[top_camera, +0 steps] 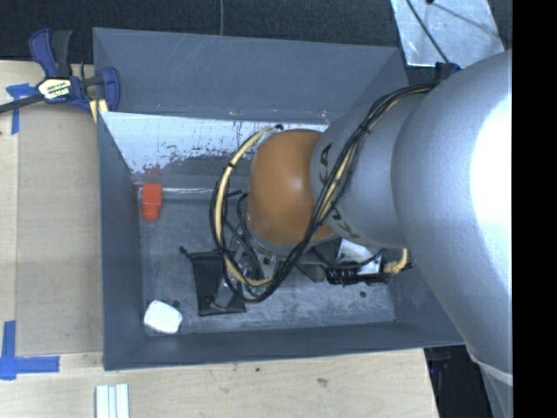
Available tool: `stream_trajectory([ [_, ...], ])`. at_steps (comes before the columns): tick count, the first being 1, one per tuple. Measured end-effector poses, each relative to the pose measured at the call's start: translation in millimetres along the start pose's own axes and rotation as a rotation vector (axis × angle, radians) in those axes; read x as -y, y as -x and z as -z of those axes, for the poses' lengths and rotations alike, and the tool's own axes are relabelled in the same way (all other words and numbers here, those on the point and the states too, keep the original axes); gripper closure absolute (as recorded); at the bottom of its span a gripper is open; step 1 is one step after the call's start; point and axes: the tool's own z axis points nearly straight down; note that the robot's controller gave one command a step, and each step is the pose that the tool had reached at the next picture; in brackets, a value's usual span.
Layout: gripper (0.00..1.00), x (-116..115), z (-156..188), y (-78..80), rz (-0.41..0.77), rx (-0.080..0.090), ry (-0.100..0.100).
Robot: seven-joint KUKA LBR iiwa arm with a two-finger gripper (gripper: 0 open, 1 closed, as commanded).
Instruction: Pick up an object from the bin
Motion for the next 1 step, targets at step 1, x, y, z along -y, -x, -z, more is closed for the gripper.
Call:
stream_trajectory([
  [1, 0.00, 15.0, -41.5, 7.2, -0.129, -0.001, 0.000],
])
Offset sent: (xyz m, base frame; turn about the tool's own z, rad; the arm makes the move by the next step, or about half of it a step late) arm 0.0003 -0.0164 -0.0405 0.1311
